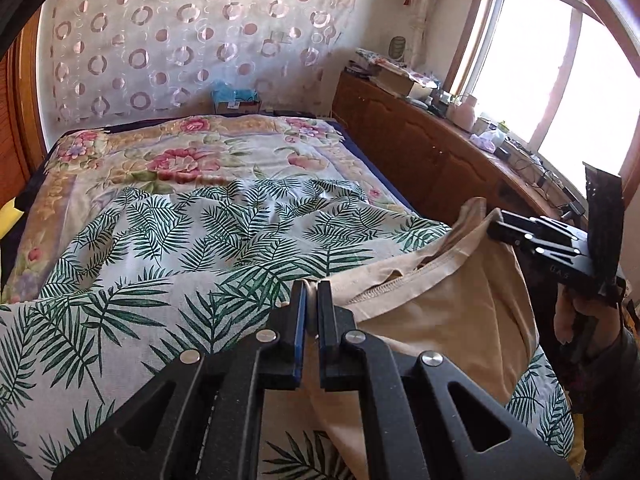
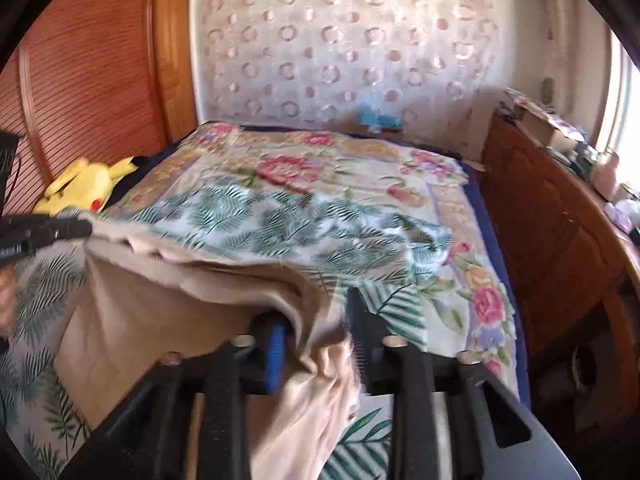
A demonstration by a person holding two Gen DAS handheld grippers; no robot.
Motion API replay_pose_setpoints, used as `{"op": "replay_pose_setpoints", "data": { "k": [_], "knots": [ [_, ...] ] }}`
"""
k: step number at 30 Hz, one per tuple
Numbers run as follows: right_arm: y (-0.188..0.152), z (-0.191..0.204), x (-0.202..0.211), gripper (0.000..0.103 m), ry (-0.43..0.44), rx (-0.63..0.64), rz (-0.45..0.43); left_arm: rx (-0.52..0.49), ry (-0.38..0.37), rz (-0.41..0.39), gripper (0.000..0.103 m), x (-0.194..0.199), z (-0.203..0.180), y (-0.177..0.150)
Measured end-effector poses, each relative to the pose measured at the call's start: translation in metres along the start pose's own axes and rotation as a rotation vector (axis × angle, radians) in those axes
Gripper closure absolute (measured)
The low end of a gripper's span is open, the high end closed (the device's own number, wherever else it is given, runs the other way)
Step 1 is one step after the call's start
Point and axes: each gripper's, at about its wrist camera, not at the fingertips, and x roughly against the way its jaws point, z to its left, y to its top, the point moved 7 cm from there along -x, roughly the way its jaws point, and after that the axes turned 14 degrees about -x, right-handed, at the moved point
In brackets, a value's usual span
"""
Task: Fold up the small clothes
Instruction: 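Lift the folded shirt with both grippers and carry it toward the yellow plush toy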
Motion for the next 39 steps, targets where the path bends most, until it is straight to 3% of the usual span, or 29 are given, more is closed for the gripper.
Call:
{"op": "replay_pose_setpoints", "data": {
  "k": [2,3,6,7,9,11,16,21,24,28,31,33,36,38,39],
  "knots": [
    [0.010,-0.008,-0.003,0.061,-0.037,-0.031,-0.017,0.011,-0.010,0.010,0.086,-0.004,0.003,-0.002],
    [0.006,-0.007,0.001,0.061,-0.046,-0.041,-0.014,0.002,-0.015,0.015,0.073,-0.005,0.003,-0.002],
    [-0.006,0.001,0.010,0.060,0.009,-0.048,0.022,-0.022,-0.023,0.008,0.048,0.000,0.001,-0.003],
    [-0.012,0.004,0.011,0.056,0.022,-0.048,0.040,-0.031,-0.026,0.008,0.043,0.001,0.000,-0.005],
    [-0.023,0.010,0.012,0.046,0.041,-0.048,0.066,-0.045,-0.052,0.018,0.022,0.002,-0.003,-0.009],
    [-0.029,0.011,0.008,0.035,0.063,-0.059,0.093,-0.056,-0.081,0.043,0.022,-0.005,-0.006,-0.014],
    [-0.037,0.001,-0.026,0.034,0.018,-0.088,0.171,-0.020,-0.089,0.119,0.022,-0.031,-0.003,-0.026],
    [-0.034,-0.005,-0.040,0.029,0.037,-0.127,0.208,-0.013,-0.061,0.125,0.022,-0.042,0.002,-0.031],
    [-0.033,-0.002,-0.040,0.027,0.044,-0.117,0.212,-0.012,-0.086,0.129,0.036,-0.046,0.001,-0.033],
    [-0.039,0.004,-0.039,0.027,0.079,-0.106,0.239,-0.029,-0.093,0.118,0.045,-0.047,-0.004,-0.032],
    [-0.041,0.001,-0.041,0.027,0.101,-0.087,0.236,-0.042,-0.101,0.107,0.046,-0.048,-0.008,-0.032],
    [-0.040,-0.002,-0.044,0.027,0.115,-0.089,0.244,-0.041,-0.121,0.100,0.056,-0.049,-0.011,-0.031],
    [-0.042,-0.001,-0.044,0.044,0.170,-0.082,0.244,-0.024,-0.145,0.097,0.071,-0.050,-0.011,-0.031],
    [-0.044,0.002,-0.042,0.067,0.221,-0.079,0.246,-0.029,-0.152,0.097,0.084,-0.051,-0.013,-0.030],
    [-0.045,0.002,-0.042,0.070,0.238,-0.074,0.245,-0.024,-0.167,0.096,0.090,-0.051,-0.014,-0.029]
  ]
}}
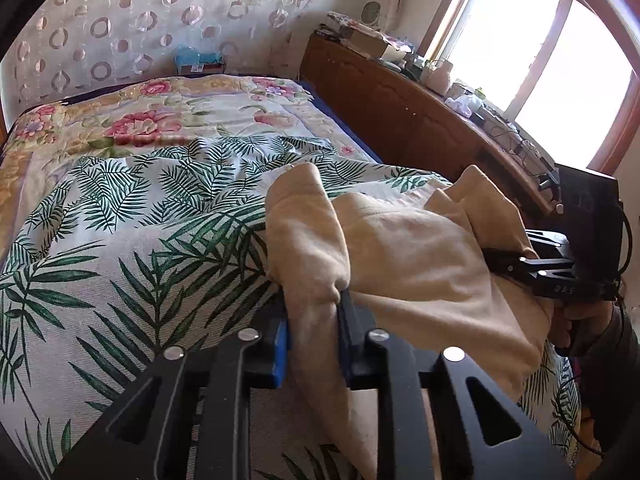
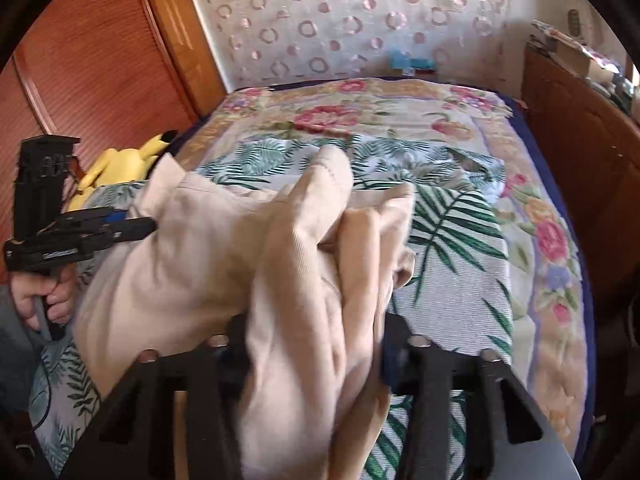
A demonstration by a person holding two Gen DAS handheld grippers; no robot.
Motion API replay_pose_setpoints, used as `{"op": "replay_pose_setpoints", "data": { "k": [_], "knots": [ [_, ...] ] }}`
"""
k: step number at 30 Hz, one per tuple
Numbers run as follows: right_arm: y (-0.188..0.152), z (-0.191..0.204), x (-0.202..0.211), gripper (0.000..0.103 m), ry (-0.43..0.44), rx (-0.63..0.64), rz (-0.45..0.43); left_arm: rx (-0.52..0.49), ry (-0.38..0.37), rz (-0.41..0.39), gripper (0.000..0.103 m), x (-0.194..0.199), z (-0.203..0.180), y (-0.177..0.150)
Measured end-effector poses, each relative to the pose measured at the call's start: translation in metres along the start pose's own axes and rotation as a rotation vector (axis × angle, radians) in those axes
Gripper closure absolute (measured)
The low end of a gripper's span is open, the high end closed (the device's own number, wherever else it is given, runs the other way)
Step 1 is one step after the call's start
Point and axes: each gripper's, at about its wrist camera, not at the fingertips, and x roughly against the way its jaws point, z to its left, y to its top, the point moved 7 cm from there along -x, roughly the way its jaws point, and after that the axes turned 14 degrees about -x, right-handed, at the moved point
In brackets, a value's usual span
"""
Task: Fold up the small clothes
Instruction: 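Lift the folded shirt with both grippers and carry it toward the yellow plush toy, then lower the folded shirt beside the yellow plush toy and open both grippers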
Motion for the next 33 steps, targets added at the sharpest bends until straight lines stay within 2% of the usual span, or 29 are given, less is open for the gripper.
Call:
{"op": "replay_pose_setpoints", "data": {
  "k": [4,10,16,19,22,27,29,33],
  "knots": [
    [0.001,0.002,0.010,0.078,-0.032,0.037,-0.051,-0.027,-0.001,-0.037,0.093,0.017,-0.011,0.007],
    [0.012,0.041,0.051,0.080,-0.025,0.139,-0.189,-0.035,0.013,-0.203,0.093,0.091,-0.026,0.022],
    [0.036,0.114,0.063,0.080,0.059,0.269,-0.250,0.006,0.151,-0.332,0.093,0.184,-0.001,0.005],
    [0.047,0.163,0.047,0.080,0.104,0.357,-0.244,0.048,0.284,-0.363,0.093,0.227,0.028,-0.023],
    [0.057,0.219,0.016,0.080,0.149,0.471,-0.202,0.128,0.391,-0.359,0.093,0.256,0.066,-0.059],
    [0.059,0.314,-0.045,0.080,0.125,0.671,-0.152,0.235,0.542,-0.306,0.093,0.278,0.124,-0.120],
    [0.057,0.348,-0.069,0.080,0.125,0.721,-0.127,0.274,0.582,-0.297,0.093,0.282,0.140,-0.139],
    [0.056,0.398,-0.113,0.080,0.128,0.802,-0.073,0.366,0.616,-0.250,0.093,0.282,0.167,-0.174]
  ]
}}
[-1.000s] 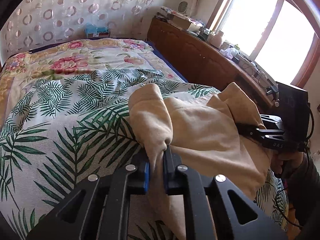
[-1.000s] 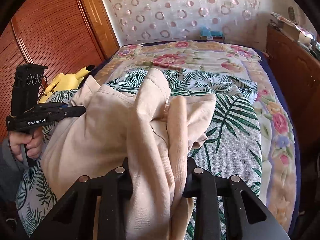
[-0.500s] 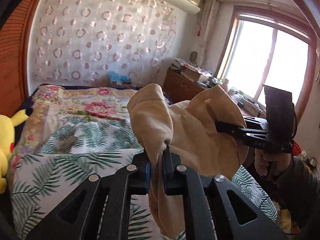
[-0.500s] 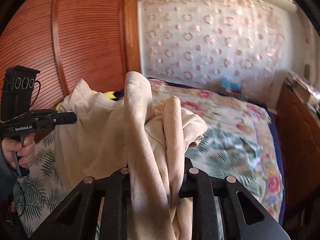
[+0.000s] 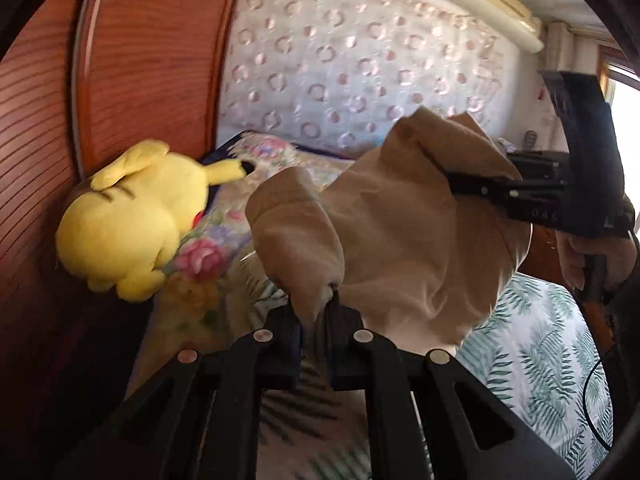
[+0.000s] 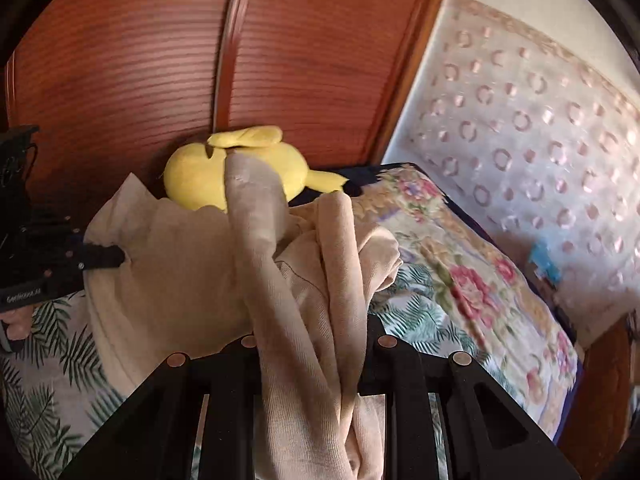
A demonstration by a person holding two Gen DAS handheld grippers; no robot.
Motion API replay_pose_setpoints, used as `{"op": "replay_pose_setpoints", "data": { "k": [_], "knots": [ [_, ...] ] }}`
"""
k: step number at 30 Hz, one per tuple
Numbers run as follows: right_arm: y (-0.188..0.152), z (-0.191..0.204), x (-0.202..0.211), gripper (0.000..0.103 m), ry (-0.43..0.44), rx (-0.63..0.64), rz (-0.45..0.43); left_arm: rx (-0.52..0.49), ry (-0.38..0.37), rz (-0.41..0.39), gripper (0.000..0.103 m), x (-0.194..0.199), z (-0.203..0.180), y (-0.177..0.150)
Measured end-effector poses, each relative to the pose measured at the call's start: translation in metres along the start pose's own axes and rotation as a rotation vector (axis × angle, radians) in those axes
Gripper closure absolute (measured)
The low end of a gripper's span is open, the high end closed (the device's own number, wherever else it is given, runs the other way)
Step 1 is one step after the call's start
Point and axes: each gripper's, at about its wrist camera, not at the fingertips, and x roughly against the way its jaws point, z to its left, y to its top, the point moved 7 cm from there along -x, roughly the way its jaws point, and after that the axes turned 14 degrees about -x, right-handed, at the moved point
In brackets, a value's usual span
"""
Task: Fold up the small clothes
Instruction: 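Lower the folded shirt beside the yellow plush toy and open both grippers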
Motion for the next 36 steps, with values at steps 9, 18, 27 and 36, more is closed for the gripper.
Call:
{"op": "replay_pose_setpoints", "data": {
  "k": [9,18,27,36],
  "knots": [
    [0.047,0.017,-0.093,0.080,0.039,0.043,0.052,0.069,0.039,0.077,0.093,-0.010,0.023,-0.031],
    [0.053,-0.004,-0.114,0.053,-0.100,-0.147,0.010,0.028,0.075,0.087,0.076,-0.005,0.029,-0.040],
    [0.007,-0.004,-0.046,0.052,-0.051,-0.332,-0.043,-0.044,0.066,-0.034,0.021,0.039,0.010,-0.022],
    [-0.088,0.014,0.068,0.052,-0.035,-0.469,-0.122,-0.158,0.028,-0.095,0.018,0.080,-0.062,-0.010]
  ]
}}
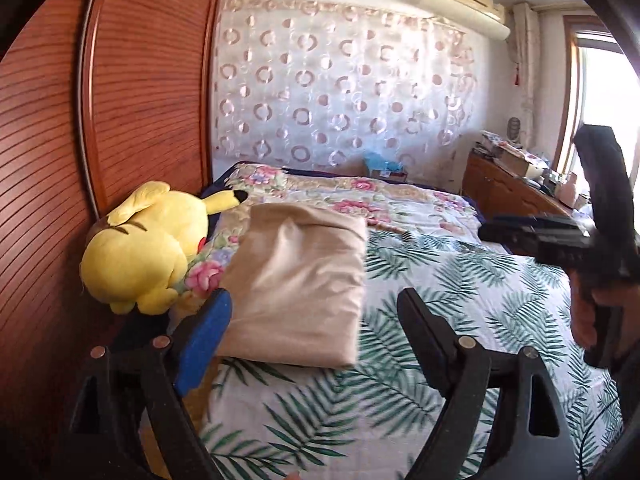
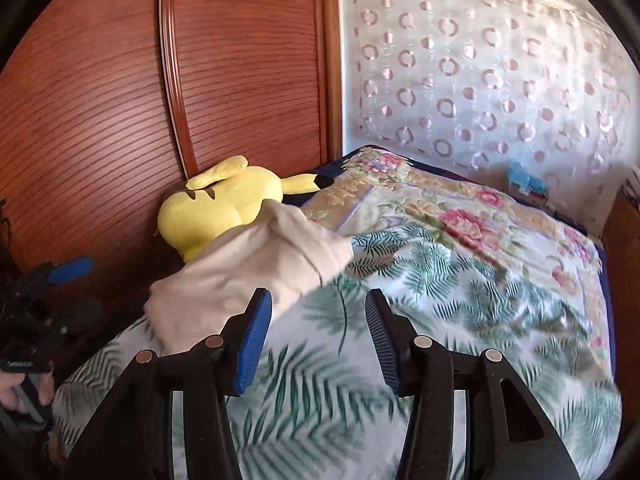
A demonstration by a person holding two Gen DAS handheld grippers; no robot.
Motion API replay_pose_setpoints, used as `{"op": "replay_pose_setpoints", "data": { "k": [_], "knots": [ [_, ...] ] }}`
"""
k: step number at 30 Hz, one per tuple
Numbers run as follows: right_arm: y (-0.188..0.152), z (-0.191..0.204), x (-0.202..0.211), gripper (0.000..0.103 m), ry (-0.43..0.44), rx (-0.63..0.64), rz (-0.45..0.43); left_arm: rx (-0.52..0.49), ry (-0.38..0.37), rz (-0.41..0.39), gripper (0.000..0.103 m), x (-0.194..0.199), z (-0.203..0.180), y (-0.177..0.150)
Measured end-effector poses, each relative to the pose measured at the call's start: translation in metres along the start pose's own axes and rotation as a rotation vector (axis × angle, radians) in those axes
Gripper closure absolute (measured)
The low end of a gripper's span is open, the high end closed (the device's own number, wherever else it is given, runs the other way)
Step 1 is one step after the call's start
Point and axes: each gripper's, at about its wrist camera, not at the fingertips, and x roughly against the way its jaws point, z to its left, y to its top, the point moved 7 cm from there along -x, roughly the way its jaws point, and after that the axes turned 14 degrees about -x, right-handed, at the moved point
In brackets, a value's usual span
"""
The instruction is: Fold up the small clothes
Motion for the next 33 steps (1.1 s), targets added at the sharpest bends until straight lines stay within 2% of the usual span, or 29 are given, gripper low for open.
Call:
{"op": "replay_pose_setpoints", "data": {
  "k": [6,9,11,13,18,25,29,33],
  "knots": [
    [-0.059,-0.016,0.085,0.052,-0.099,-0.078,-0.084,-0.052,-0.070,-0.043,0.018,0.026,-0.053,0.012],
    [-0.082,-0.019,0.128,0.041,-0.141,-0.118,-0.134,-0.081,-0.097,-0.067,0.018,0.039,-0.078,0.017],
    [-0.092,-0.018,0.151,0.026,-0.160,-0.148,-0.165,-0.094,-0.111,-0.081,0.018,0.047,-0.092,0.020],
    [-0.097,-0.018,0.174,0.023,-0.185,-0.164,-0.205,-0.110,-0.126,-0.089,0.018,0.055,-0.107,0.023],
    [-0.112,-0.009,0.215,0.023,-0.237,-0.202,-0.287,-0.143,-0.147,-0.113,0.018,0.076,-0.138,0.030],
    [-0.126,0.011,0.234,0.023,-0.279,-0.207,-0.346,-0.161,-0.110,-0.133,0.018,0.094,-0.155,0.036],
    [-0.135,0.019,0.224,0.023,-0.288,-0.211,-0.360,-0.161,-0.108,-0.129,0.018,0.096,-0.158,0.036],
    [-0.144,0.009,0.224,0.023,-0.292,-0.222,-0.362,-0.157,-0.113,-0.117,0.018,0.095,-0.161,0.034]
  ]
}}
